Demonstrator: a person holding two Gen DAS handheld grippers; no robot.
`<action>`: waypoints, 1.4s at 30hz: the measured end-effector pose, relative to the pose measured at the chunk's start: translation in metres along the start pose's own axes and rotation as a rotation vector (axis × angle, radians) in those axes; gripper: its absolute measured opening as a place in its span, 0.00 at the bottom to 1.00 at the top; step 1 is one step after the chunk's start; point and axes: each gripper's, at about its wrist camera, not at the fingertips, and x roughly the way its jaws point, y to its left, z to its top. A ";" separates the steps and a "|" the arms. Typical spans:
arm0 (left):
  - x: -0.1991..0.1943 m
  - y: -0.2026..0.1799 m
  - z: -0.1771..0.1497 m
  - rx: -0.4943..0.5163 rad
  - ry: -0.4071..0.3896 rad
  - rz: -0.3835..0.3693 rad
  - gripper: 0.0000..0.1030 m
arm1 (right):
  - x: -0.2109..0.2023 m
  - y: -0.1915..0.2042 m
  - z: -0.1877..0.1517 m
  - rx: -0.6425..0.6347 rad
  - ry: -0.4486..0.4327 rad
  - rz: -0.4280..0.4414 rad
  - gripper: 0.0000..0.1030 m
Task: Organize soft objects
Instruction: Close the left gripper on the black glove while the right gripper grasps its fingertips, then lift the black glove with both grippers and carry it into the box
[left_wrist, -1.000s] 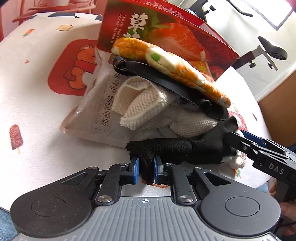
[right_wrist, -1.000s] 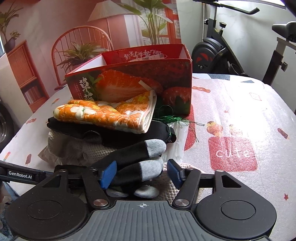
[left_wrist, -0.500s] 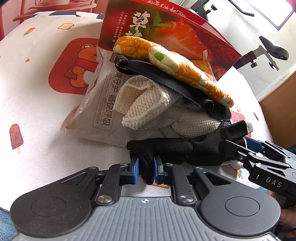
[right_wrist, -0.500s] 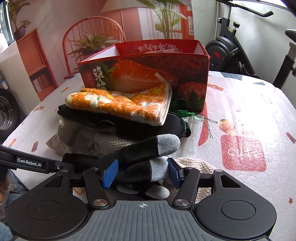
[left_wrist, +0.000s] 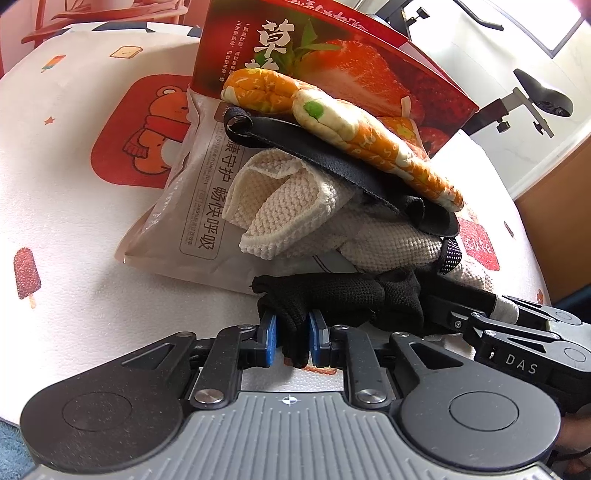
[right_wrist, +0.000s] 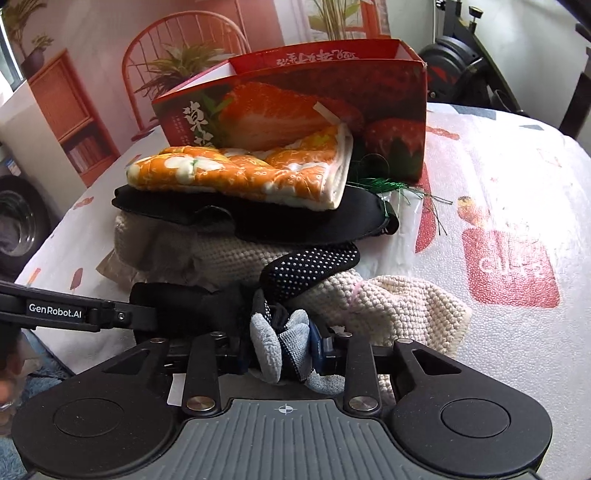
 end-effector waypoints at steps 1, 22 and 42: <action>0.000 0.000 0.000 0.000 0.000 -0.001 0.19 | 0.000 0.000 0.000 0.000 0.000 0.002 0.27; -0.068 -0.019 0.007 0.117 -0.224 -0.069 0.14 | -0.057 0.000 0.022 0.042 -0.207 0.106 0.14; -0.097 -0.052 0.128 0.176 -0.419 -0.033 0.14 | -0.051 -0.013 0.157 0.035 -0.336 0.141 0.14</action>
